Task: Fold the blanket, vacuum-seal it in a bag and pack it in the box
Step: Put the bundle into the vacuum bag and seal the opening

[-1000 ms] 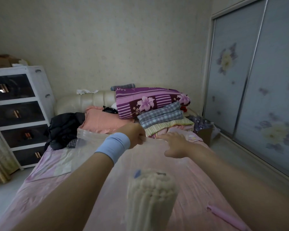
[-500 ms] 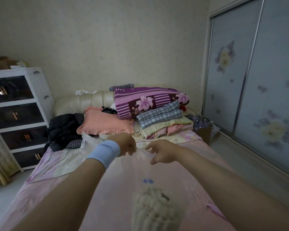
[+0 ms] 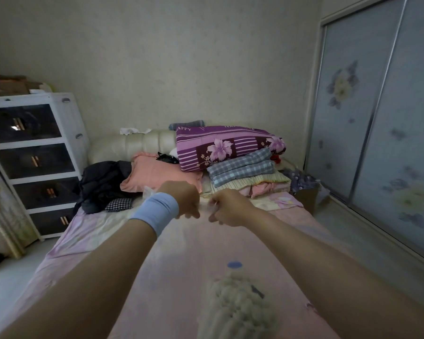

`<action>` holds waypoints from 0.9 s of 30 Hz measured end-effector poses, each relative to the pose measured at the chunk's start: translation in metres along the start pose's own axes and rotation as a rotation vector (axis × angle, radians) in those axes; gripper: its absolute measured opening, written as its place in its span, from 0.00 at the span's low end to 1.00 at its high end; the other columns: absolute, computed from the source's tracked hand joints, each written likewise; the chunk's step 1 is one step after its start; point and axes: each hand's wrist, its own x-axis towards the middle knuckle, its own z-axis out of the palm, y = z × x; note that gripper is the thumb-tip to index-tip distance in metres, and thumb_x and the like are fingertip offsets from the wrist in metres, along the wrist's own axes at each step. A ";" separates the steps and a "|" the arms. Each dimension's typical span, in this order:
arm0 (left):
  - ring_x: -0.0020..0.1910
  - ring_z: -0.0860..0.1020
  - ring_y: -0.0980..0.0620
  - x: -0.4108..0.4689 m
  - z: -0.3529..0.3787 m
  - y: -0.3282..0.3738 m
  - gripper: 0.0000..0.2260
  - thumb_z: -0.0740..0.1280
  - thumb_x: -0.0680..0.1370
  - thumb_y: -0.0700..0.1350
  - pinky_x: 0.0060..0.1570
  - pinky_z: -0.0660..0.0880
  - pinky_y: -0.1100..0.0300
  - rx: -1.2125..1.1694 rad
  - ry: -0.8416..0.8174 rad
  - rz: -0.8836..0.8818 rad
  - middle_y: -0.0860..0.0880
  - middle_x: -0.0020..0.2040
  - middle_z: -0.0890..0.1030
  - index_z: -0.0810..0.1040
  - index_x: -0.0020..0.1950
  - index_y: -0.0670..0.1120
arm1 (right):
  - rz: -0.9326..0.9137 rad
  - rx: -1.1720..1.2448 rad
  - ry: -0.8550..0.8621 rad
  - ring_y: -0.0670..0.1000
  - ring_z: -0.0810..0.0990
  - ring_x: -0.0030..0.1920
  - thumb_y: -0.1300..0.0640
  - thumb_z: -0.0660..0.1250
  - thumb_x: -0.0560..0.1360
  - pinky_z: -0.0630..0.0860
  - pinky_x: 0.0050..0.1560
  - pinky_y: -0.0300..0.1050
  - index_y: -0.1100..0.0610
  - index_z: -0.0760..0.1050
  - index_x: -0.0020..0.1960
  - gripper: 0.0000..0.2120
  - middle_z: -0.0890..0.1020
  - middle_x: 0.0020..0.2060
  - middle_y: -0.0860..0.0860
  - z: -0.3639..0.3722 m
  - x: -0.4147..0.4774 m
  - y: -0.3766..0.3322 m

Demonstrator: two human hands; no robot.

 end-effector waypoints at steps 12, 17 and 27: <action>0.35 0.83 0.55 -0.017 0.014 -0.041 0.17 0.78 0.67 0.44 0.31 0.73 0.66 -0.675 0.278 -0.125 0.52 0.36 0.84 0.78 0.53 0.51 | 0.000 0.154 -0.006 0.50 0.80 0.53 0.54 0.76 0.68 0.78 0.54 0.47 0.50 0.79 0.62 0.22 0.80 0.55 0.46 -0.017 0.003 -0.002; 0.36 0.83 0.53 -0.014 0.018 -0.042 0.18 0.79 0.66 0.39 0.44 0.80 0.55 -1.010 0.573 -0.058 0.51 0.35 0.84 0.73 0.46 0.51 | -0.084 0.433 0.154 0.45 0.82 0.33 0.66 0.75 0.72 0.81 0.39 0.44 0.57 0.83 0.42 0.05 0.85 0.37 0.51 -0.030 0.012 -0.018; 0.43 0.85 0.47 -0.012 0.045 -0.028 0.11 0.73 0.74 0.40 0.49 0.81 0.47 -1.222 0.147 -0.028 0.46 0.45 0.86 0.78 0.54 0.40 | 0.077 0.514 0.160 0.51 0.86 0.39 0.64 0.76 0.72 0.83 0.54 0.53 0.53 0.83 0.42 0.06 0.87 0.38 0.51 -0.032 0.000 0.017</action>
